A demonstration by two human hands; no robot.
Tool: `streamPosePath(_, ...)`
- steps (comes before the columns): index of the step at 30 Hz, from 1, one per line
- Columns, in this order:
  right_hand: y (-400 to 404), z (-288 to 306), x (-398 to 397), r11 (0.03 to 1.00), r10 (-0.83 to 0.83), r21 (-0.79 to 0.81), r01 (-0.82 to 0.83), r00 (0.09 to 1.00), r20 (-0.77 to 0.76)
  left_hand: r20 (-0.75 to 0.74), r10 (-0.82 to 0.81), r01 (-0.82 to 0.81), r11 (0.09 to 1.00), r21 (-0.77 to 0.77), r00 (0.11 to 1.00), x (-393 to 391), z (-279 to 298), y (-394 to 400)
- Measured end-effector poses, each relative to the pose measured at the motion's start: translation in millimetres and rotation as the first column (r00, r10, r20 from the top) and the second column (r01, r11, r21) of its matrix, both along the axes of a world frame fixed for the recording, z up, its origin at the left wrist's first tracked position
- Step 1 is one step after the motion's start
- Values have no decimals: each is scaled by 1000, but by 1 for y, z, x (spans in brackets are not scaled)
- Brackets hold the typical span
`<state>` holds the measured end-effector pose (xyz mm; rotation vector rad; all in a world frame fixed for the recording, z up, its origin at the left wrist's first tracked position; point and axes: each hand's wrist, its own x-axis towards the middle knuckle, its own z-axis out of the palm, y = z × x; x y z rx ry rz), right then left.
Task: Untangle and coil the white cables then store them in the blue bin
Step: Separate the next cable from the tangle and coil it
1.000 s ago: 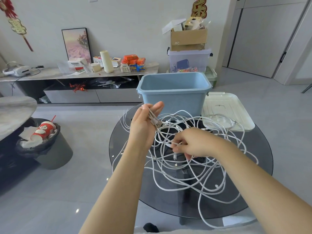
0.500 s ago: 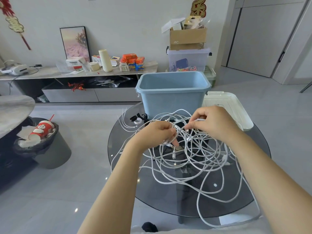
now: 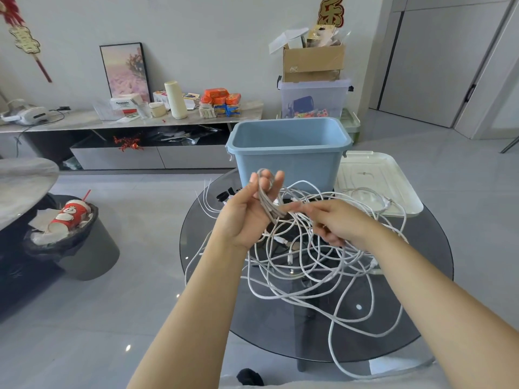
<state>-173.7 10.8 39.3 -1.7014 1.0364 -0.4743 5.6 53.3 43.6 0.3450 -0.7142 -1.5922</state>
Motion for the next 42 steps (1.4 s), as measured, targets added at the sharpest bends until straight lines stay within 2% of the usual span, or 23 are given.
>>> streamPosePath(4,5,-1,3,993,92,98,-72,971,-219,23,219,-220,969,113,975,-1,1,-2)
streamPosePath(6,9,1,4,992,108,90,-85,952,-286,20,246,-246,955,165,969,-1,2,-1)
streamPosePath(10,8,2,5,993,121,48,-112,905,-407,-94,272,-243,939,243,958,-1,4,-1)
streamPosePath(12,15,4,12,975,220,85,-204,866,-449,-6,298,-289,931,225,955,-2,0,-2)
streamPosePath(15,31,9,24,933,360,159,-323,849,-386,250,378,-419,898,136,892,-5,-6,-4)
streamPosePath(16,33,12,25,922,387,149,-357,839,-381,378,422,-485,870,86,824,-5,-8,-5)
streamPosePath(17,35,16,24,914,406,136,-383,833,-376,522,466,-553,833,14,715,-4,-10,-4)
streamPosePath(19,36,23,20,925,378,100,-366,868,-320,749,511,-619,766,-174,422,-1,-15,-3)
streamPosePath(20,35,26,17,951,306,43,-307,908,-288,814,496,-593,766,-248,301,1,-17,-2)
streamPosePath(21,34,28,16,974,198,-58,-220,944,-264,860,459,-539,794,-282,225,1,-17,0)
streamPosePath(22,31,30,14,975,74,-185,-120,968,-239,894,404,-467,839,-278,194,1,-17,1)
streamPosePath(25,18,28,8,877,-171,-472,93,977,-126,964,251,-249,942,-223,84,-2,-12,4)
streamPosePath(26,14,25,6,845,-209,-519,127,973,-102,971,221,-205,958,-199,89,-4,-10,5)
streamPosePath(27,10,22,4,822,-239,-545,164,968,-71,970,184,-179,972,-155,159,-5,-8,6)
streamPosePath(30,-2,10,-1,772,-320,-563,295,946,57,881,37,-102,995,13,471,-5,-4,7)
streamPosePath(33,-9,5,-5,766,-354,-543,346,931,93,756,-55,8,998,65,652,-2,-1,7)
streamPosePath(35,-11,3,-6,805,-319,-499,322,943,94,608,-103,50,993,104,788,0,2,8)
streamPosePath(37,-12,1,-7,853,-272,-442,277,959,77,385,-134,84,986,145,913,1,3,8)
streamPosePath(39,-13,-4,-7,896,-212,-399,194,977,-2,157,-129,102,981,165,979,0,2,8)
streamPosePath(42,-14,-13,-4,966,-55,-257,17,989,-138,-80,-34,49,979,195,996,-3,0,7)
